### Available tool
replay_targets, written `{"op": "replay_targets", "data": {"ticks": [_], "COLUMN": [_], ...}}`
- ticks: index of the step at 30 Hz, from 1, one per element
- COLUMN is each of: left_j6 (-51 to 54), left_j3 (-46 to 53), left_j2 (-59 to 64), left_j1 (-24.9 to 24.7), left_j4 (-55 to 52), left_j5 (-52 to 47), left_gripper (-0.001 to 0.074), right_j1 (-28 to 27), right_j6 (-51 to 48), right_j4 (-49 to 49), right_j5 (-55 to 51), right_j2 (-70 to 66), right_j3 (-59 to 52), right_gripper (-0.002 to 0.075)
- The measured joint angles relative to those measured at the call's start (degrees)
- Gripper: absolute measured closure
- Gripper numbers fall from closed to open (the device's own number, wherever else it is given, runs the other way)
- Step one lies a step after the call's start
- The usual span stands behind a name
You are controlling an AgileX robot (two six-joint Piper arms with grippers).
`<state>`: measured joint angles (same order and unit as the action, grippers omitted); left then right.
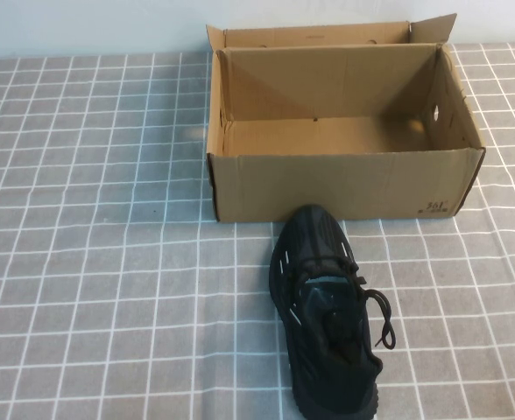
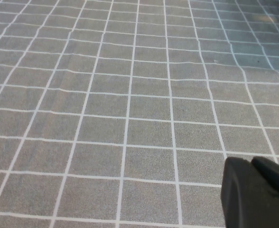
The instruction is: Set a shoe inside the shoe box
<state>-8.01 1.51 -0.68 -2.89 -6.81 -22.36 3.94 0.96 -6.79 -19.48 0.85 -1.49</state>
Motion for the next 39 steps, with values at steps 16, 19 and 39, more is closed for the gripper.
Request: {"op": "replay_targets", "data": {"ticks": [16,19,39], "left_j6": [0.0,0.0,0.0], "left_j3": [0.0,0.0,0.0], "left_j2": [0.0,0.0,0.0], "left_j1": [0.0,0.0,0.0], "left_j4": [0.0,0.0,0.0], "left_j5": [0.0,0.0,0.0], "left_gripper": [0.0736,0.0736,0.0736], "right_j1": [0.0,0.0,0.0], "right_j6": [0.0,0.0,0.0], "right_j4": [0.0,0.0,-37.2], "right_j5": [0.0,0.0,15.8], "right_j2": [0.0,0.0,0.0], "right_j3": [0.0,0.0,0.0], "right_gripper": [0.0742,0.0742,0.0742]}}
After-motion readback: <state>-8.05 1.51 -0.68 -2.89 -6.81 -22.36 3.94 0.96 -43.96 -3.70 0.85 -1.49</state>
